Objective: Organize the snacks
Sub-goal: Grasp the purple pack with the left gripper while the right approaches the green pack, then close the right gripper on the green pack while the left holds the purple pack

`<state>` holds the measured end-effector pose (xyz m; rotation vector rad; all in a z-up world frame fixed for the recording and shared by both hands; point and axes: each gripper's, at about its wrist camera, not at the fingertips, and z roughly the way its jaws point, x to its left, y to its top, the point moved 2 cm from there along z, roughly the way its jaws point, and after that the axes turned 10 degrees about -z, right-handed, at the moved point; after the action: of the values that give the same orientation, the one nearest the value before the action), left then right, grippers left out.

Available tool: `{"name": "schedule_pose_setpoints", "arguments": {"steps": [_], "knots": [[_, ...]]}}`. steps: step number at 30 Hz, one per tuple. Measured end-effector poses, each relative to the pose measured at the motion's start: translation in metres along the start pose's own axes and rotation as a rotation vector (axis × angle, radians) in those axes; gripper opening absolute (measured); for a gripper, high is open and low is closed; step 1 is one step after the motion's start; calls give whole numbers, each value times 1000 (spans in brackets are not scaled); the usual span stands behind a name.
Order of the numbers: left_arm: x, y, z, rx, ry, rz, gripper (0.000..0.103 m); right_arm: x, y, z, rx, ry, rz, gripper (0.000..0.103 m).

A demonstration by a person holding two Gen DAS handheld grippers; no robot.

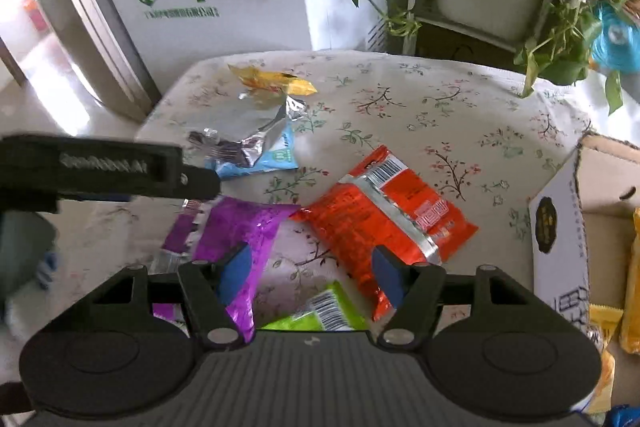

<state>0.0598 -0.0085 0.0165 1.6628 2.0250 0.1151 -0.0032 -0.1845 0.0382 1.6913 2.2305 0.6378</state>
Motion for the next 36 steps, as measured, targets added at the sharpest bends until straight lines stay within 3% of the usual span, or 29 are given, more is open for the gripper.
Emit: {"name": "schedule_pose_setpoints", "arguments": {"steps": [5,10,14,18,22,27,30,33,36], "knots": [[-13,-14,4,30,-13,93,97,-14,-15,-9,50,17,0,79],[-26,-29,12,53,-7,153,97,-4,-33,-9,87,44,-81,84],[-36,-40,23,25,61,256,96,-1,-40,0,122,49,-97,86],[-21,-42,23,18,95,270,90,3,-46,-3,146,39,-118,91],[-6,-36,20,-8,120,286,82,1,-56,-6,194,1,-39,91],[5,-27,18,-16,124,251,82,3,-61,-3,212,78,112,91],[10,-23,18,-19,134,236,82,2,-56,4,201,53,215,93],[10,-26,18,-21,141,262,87,2,-48,7,174,23,280,92],[14,-28,21,-7,142,257,99,10,-44,13,170,-24,264,90]]}}
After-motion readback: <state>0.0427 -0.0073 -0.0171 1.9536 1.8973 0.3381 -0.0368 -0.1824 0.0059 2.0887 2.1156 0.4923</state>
